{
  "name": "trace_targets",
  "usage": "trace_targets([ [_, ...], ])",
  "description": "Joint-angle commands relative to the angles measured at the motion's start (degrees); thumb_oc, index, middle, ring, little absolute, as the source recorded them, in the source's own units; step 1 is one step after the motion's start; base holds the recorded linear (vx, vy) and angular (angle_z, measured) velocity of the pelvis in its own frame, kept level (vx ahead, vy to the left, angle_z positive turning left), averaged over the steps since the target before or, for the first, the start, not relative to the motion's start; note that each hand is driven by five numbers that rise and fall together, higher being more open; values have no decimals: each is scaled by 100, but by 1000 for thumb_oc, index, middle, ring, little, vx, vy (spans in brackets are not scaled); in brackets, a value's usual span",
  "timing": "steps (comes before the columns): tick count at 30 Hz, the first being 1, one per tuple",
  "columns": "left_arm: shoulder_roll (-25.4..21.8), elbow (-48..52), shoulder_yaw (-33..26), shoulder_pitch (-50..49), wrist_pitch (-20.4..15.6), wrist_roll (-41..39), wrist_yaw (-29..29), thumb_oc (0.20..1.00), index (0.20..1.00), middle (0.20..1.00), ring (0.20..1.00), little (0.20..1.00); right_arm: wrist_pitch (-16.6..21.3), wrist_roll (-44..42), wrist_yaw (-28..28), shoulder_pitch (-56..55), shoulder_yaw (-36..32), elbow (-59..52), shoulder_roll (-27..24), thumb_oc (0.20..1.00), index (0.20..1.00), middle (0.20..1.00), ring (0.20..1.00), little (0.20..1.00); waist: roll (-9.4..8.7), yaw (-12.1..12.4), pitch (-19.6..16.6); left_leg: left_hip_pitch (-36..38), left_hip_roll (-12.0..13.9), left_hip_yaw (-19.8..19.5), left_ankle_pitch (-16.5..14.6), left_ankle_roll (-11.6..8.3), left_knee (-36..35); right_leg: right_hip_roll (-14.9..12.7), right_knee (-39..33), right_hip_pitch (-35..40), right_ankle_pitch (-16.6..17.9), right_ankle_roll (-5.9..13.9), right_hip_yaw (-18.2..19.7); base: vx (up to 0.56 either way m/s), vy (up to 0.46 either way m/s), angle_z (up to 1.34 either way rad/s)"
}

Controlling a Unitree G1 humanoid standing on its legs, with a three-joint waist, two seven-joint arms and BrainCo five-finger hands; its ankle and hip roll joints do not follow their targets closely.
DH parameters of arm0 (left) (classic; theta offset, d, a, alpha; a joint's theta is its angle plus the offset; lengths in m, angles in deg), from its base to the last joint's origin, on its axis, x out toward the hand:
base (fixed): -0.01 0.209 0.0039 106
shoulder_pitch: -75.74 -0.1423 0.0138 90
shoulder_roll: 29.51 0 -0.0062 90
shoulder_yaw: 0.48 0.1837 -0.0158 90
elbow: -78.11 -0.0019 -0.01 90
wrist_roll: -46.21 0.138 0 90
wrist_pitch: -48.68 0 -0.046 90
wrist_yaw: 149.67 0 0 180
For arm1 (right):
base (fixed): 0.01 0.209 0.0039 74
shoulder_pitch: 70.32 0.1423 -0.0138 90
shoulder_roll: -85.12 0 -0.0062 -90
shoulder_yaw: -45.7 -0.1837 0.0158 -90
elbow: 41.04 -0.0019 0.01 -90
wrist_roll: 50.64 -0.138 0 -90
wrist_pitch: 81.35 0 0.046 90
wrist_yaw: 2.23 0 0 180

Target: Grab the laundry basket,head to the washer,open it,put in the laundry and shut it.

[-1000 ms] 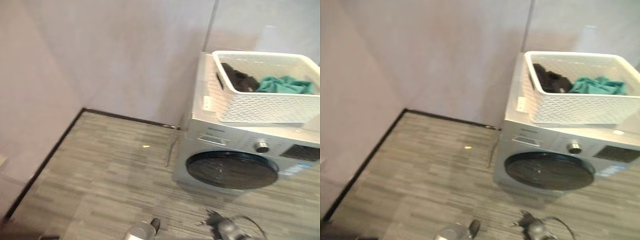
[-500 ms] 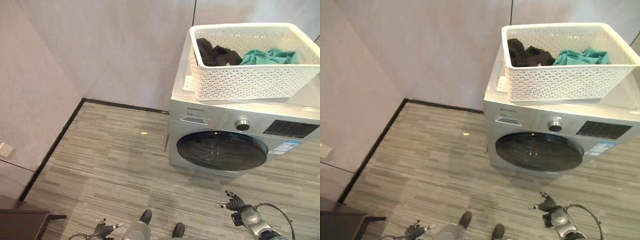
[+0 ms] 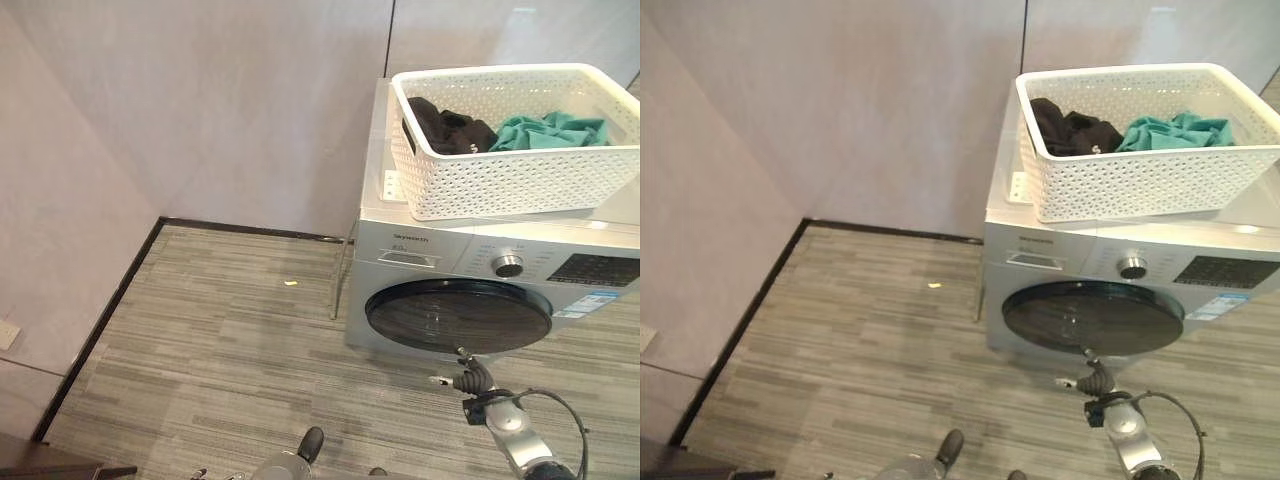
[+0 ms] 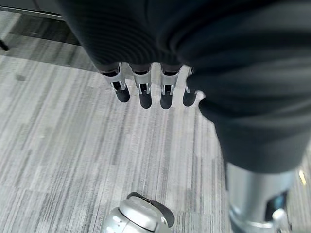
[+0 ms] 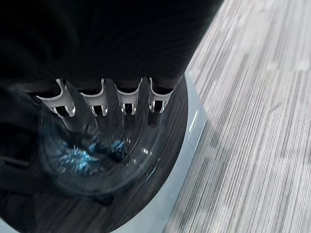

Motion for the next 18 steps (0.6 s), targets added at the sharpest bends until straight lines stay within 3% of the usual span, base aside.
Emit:
trace_targets([
  [1, -15, -289, -79, 197, -6, 170, 24, 1000, 1000, 1000, 1000, 1000, -21, 511, 296, -392, -224, -815, -606, 1000, 1000, 1000, 1000, 1000, -130, -93, -219, -414, -14, -362, 205, 52, -9, -113, 24, -107, 74, 158, -49, 24, -2, -16],
  [8, 56, -40, 247, 445, -23, 274, 74, 1000, 1000, 1000, 1000, 1000, -191, 1226, 514, -582, -929, -1420, -998, 1000, 1000, 1000, 1000, 1000, -90, -269, -295, -392, 23, -318, 163, 57, -9, -84, 24, -96, 37, 160, 20, 15, -1, -4],
  [12, 54, -35, 316, 562, -24, 266, 71, 1000, 1000, 1000, 1000, 1000, -152, 1107, 605, -458, -1172, -1425, -1130, 1000, 1000, 1000, 1000, 1000, -82, -295, -299, -398, 35, -312, 162, 52, -9, -73, 24, -110, 30, 171, 39, 14, -8, -14],
  [13, 47, -38, 416, 609, -7, 345, 126, 1000, 1000, 1000, 1000, 1000, -212, 1397, 566, -196, -1144, -1194, -1624, 1000, 1000, 1000, 1000, 1000, -79, -274, -285, -417, 48, -323, 170, 43, -9, -65, 24, -133, 41, 176, 43, 14, -19, -5],
  [15, 38, -55, 492, 617, 21, 372, 239, 1000, 1000, 1000, 1000, 1000, -273, 1615, 353, 23, -1039, -1150, -2043, 1000, 1000, 1000, 1000, 1000, -94, -239, -264, -437, 62, -337, 181, 30, -9, -59, 24, -139, 40, 179, 37, 0, 0, 0],
  [18, 49, -67, 520, 651, 25, 389, 279, 1000, 1000, 1000, 1000, 1000, -296, 1580, 221, 251, -969, -1094, -2321, 1000, 1000, 1000, 1000, 1000, -90, -219, -231, -453, 64, -348, 194, 18, -9, -50, 24, -142, 39, 177, 23, 0, 0, 0],
])
